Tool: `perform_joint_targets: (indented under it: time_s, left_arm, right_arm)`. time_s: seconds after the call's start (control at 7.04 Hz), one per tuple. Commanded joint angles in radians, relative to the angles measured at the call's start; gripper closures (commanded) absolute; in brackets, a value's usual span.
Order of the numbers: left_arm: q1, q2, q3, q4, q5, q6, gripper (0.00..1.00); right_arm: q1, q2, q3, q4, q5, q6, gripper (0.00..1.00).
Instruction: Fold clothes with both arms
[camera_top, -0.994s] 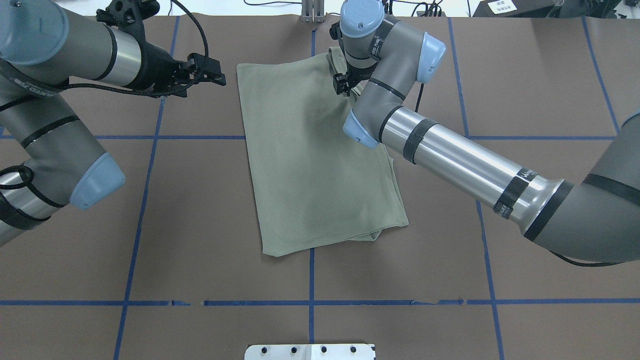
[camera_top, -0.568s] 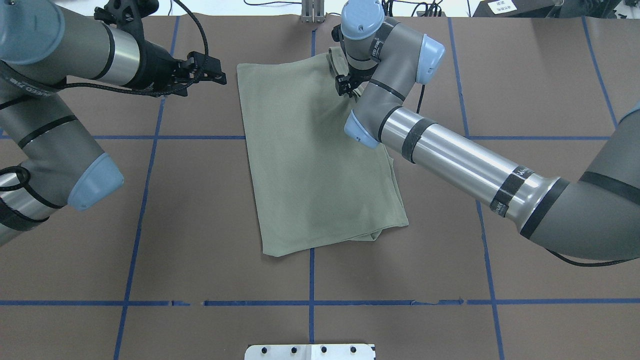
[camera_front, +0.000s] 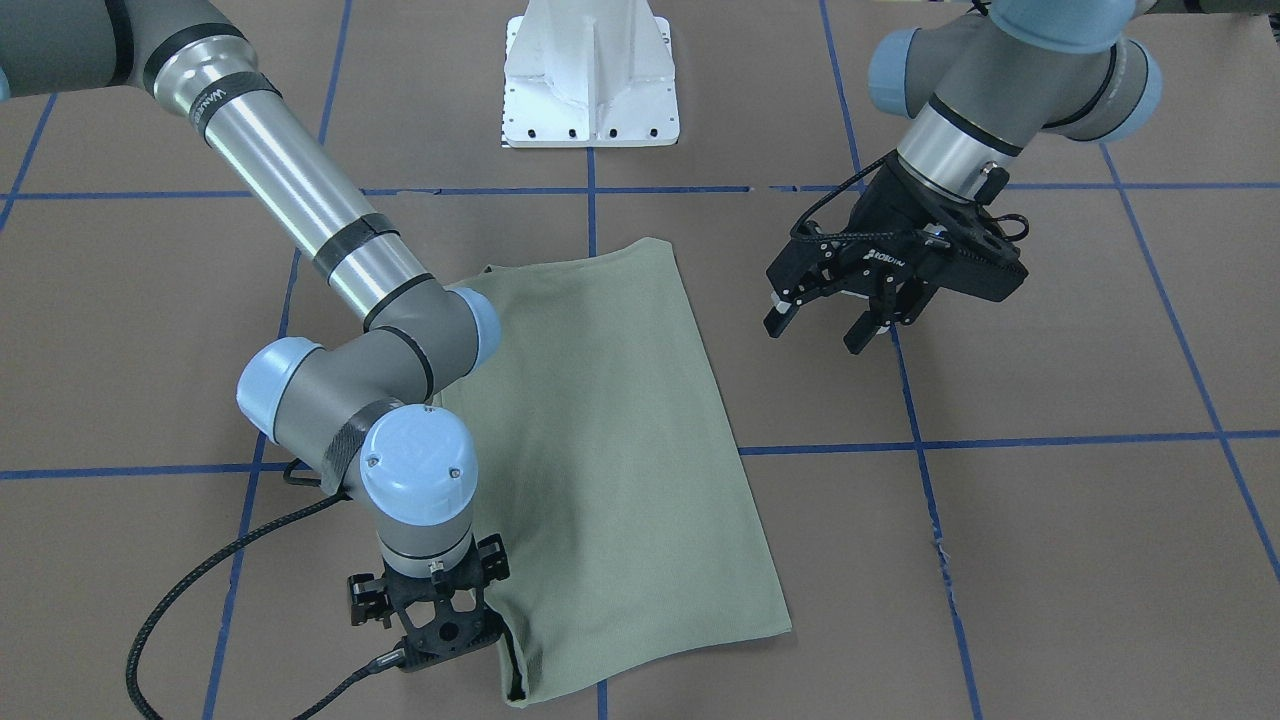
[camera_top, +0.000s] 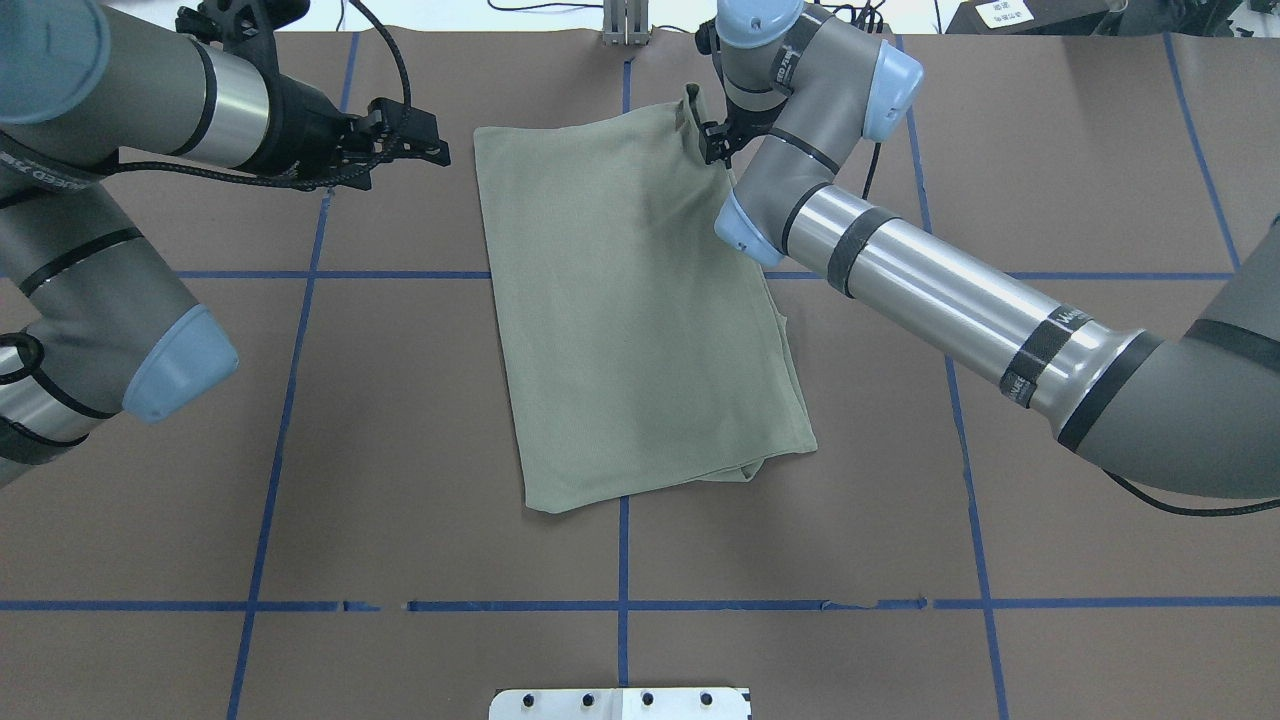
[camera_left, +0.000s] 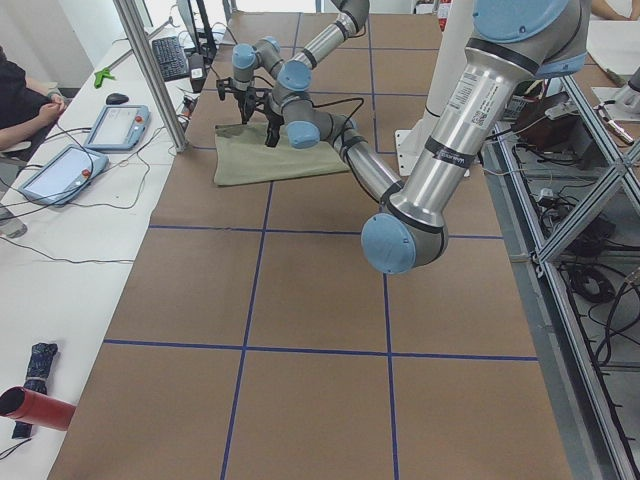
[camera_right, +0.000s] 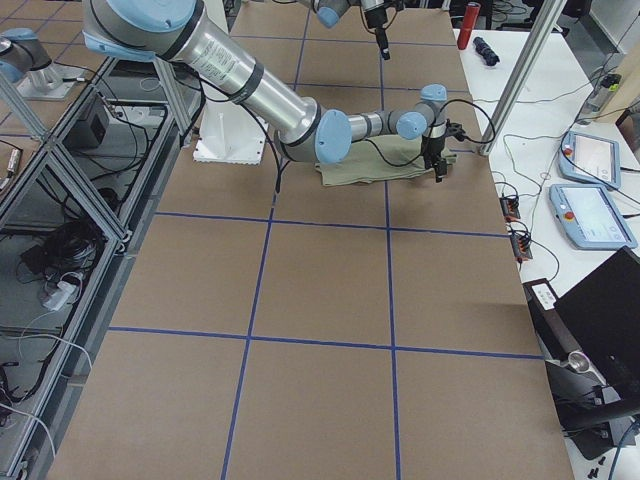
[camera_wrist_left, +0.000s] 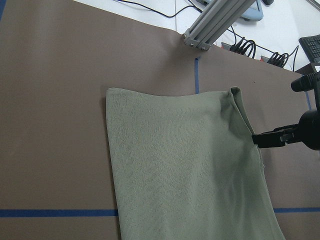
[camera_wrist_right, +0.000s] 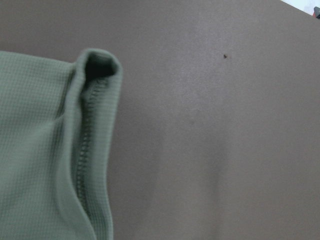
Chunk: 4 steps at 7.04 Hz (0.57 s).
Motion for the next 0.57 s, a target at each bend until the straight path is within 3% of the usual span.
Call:
perform_joint_targets:
  time_s: [0.0,0.14,0.43]
  left_arm:
    - [-0.002,0.002,-0.016,0.017,-0.004,0.001,0.00]
    - [-0.001,-0.002,-0.015,0.019,-0.006,-0.003,0.00]
    - [0.025,-0.009,-0.015,0.028,-0.036,-0.088,0.00]
  right_arm:
    - [0.010,-0.001,-0.005,0.000,0.019,-0.002,0.00]
    - [0.019,0.002,0.005,-0.001,0.048,-0.003,0.00]
    - [0.038,-0.019,0.112,-0.014,0.119,-0.003,0.00]
